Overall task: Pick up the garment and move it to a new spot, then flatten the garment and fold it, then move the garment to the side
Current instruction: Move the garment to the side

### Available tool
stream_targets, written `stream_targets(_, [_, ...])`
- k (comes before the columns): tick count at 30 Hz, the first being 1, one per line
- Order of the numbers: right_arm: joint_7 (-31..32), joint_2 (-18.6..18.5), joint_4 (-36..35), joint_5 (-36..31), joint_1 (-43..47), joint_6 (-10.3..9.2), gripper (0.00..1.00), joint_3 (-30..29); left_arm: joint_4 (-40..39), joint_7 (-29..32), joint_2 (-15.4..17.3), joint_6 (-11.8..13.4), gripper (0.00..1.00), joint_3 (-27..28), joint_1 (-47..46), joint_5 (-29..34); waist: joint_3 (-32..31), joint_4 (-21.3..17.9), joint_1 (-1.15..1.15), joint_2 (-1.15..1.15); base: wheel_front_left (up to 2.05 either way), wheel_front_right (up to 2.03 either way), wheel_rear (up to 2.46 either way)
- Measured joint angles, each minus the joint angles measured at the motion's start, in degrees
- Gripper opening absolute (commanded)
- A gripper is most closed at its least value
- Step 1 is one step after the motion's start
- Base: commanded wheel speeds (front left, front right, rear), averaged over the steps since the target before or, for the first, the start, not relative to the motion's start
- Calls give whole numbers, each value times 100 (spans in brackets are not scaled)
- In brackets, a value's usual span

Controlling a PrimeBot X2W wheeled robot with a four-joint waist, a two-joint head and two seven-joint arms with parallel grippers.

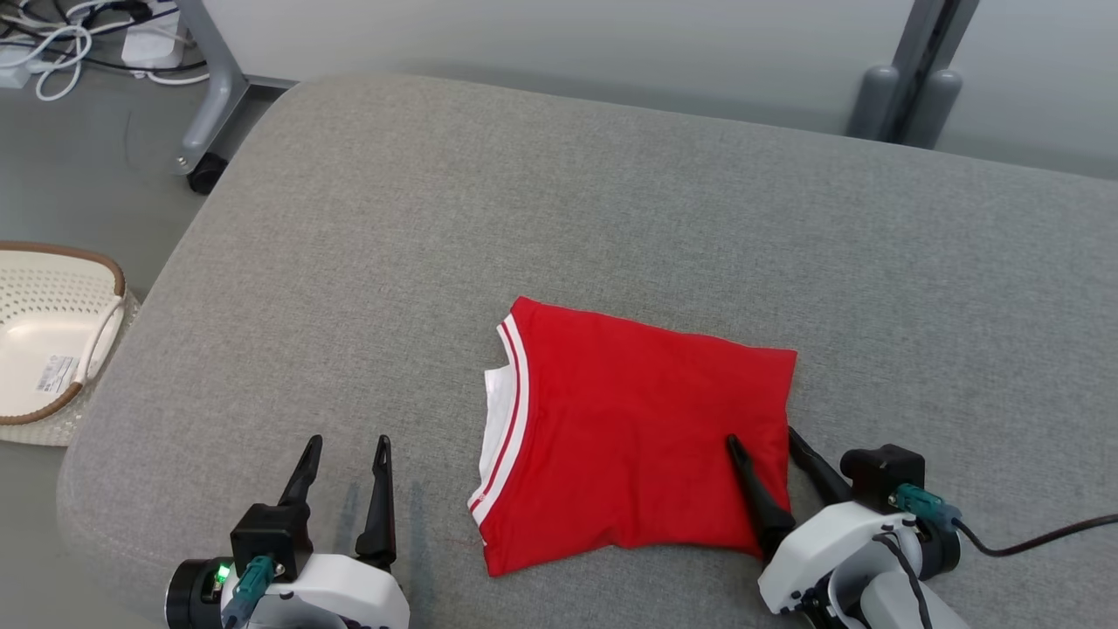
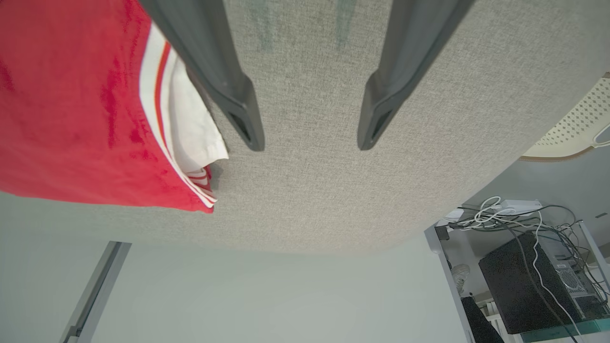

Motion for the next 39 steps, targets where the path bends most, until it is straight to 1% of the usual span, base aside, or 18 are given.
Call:
stream_targets(1, [0, -3, 73, 46, -55, 0, 100, 67, -2, 0, -2, 7, 100, 1, 0, -5, 22, 36, 0, 0, 0, 0, 0])
stream_targets(2, [-1, -3, 119, 119, -92, 0, 84, 112, -4, 0, -1, 14, 100, 1, 0, -12, 41, 62, 0, 0, 0, 0, 0])
stream_targets(4, [-12, -9, 215, 209, -191, 0, 14, 171, -7, 0, -1, 32, 100, 7, 0, -22, 71, 83, 0, 0, 0, 0, 0])
stream_targets(5, [-16, -8, 238, 230, -229, 0, 0, 177, -9, 0, -1, 43, 100, 13, 0, -24, 77, 76, 0, 0, 0, 0, 0])
stream_targets(11, [-15, 22, 310, 225, -276, 2, 0, 57, -21, 0, -5, 54, 100, 74, 3, -25, 37, -159, 0, 0, 0, 0, 0])
stream_targets(14, [-12, 14, 300, 212, -269, 2, 0, -53, -26, 0, 0, 36, 100, 121, 1, 30, -2, -389, 0, 0, 0, 0, 0])
stream_targets(18, [-10, 10, 261, 214, -241, 1, 0, -79, -29, -1, -3, -4, 100, 186, -1, 87, -56, -810, 0, 0, 0, 0, 0])
stream_targets(20, [-10, 9, 227, 236, -215, 1, 0, -91, -27, -1, -3, -21, 100, 200, -4, 127, -80, -1061, 0, 0, 0, 0, 0])
stream_targets(21, [-9, 9, 200, 245, -160, 1, 0, -89, -16, 0, -3, -57, 100, 224, -22, 149, -99, -1339, 0, 0, 0, 0, 0])
stream_targets(23, [-9, 7, 187, 255, -126, 1, 0, -92, -15, 0, -3, -73, 100, 240, -50, 183, -113, -1635, 0, 0, 0, 0, 0])
stream_targets(24, [-9, 7, 187, 255, -126, 1, 0, -92, -15, 0, -3, -73, 100, 240, -50, 183, -113, -1635, 0, 0, 0, 0, 0])
stream_targets(25, [-9, 5, 167, 290, -123, 1, 0, -109, -5, 0, -4, -111, 100, 249, -92, 224, -121, -1945, 0, 0, 0, 0, 0])
stream_targets(31, [-9, -5, 53, 339, -53, 1, 0, -164, 16, 0, -5, -181, 100, 249, -233, 301, -105, -2886, 0, 0, 0, 0, 0])
stream_targets(39, [-8, -9, -123, 461, -37, 1, 0, -81, 43, -1, -7, -287, 100, 257, -371, 453, -11, -4013, 0, 0, 0, 0, 0])
